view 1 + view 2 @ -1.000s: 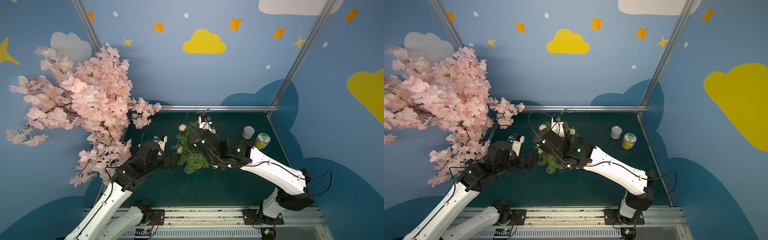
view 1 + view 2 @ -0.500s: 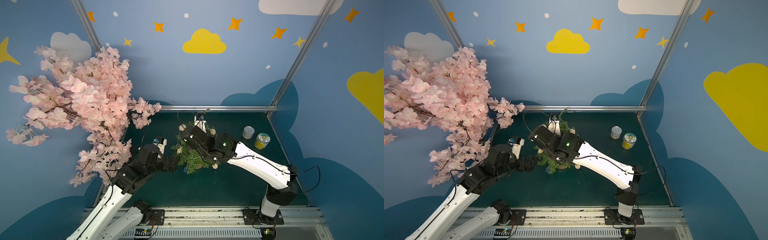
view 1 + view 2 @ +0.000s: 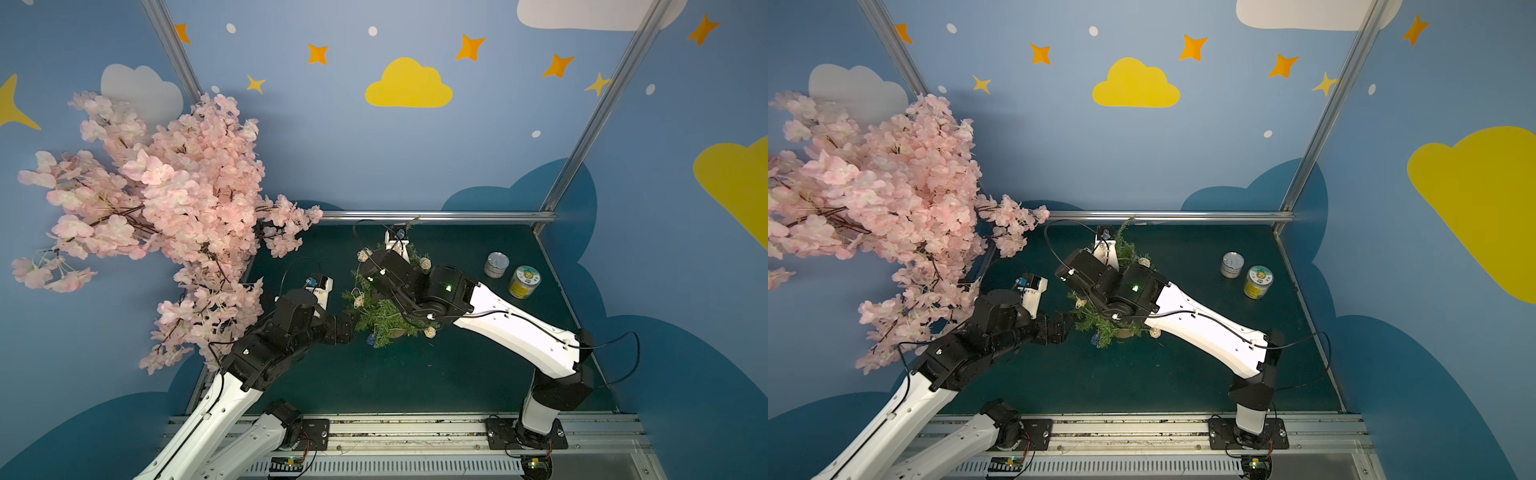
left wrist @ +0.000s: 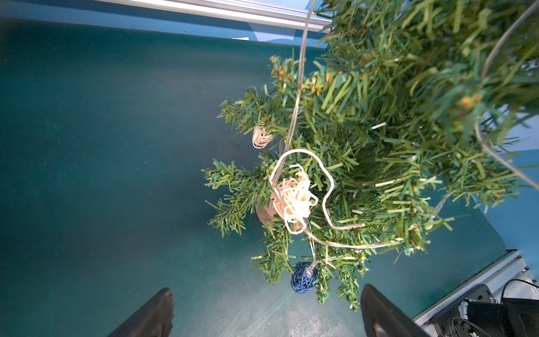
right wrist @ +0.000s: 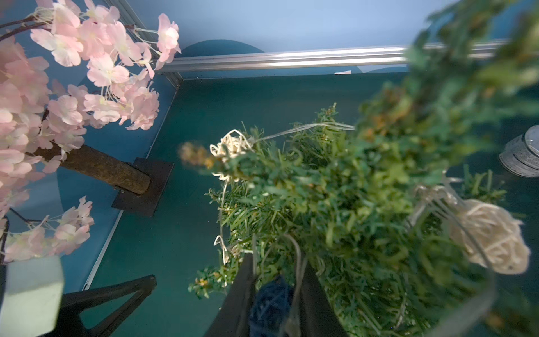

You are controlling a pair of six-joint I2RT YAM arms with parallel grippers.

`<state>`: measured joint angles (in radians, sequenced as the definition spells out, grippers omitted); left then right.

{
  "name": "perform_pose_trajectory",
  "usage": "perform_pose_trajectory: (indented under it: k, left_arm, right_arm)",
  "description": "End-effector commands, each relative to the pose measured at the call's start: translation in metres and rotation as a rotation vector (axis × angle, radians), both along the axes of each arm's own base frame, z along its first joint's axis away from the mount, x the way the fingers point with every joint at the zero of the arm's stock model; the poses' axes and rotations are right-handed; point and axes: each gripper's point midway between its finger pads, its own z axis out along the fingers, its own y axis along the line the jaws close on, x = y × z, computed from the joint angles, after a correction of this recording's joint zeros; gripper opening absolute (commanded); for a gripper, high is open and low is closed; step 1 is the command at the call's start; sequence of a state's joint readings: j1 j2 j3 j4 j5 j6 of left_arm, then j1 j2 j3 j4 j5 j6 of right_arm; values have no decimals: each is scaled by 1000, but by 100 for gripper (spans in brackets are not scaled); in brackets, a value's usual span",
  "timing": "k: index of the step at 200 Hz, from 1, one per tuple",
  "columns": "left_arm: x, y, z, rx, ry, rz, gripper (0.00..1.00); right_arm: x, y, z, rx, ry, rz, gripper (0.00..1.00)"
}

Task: Remove string lights from the small christmas tree
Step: Pick up the light string from the Christmas tree.

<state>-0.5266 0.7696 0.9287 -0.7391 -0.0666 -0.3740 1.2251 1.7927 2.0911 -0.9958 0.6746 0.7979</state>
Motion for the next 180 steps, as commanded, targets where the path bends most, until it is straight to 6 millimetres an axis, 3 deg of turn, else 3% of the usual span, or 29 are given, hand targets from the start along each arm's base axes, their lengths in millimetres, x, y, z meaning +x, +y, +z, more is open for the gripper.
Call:
perform_pose_trajectory:
  k: [1, 88, 134, 180]
  left_arm:
    - [0, -2, -3, -6, 3, -4, 100]
    - [9, -11, -10, -19, 23, -11, 99]
    - [9, -11, -12, -22, 30, -10, 99]
    - [7, -8, -13, -16, 29, 0, 99]
  right_arm:
    - [-7, 2, 30, 71, -24, 68, 20]
    - [-19, -4, 94, 149, -117, 209, 17]
    - [-15, -10, 108, 183, -132, 244, 16]
    - [-27, -25, 114, 198, -133, 274, 15]
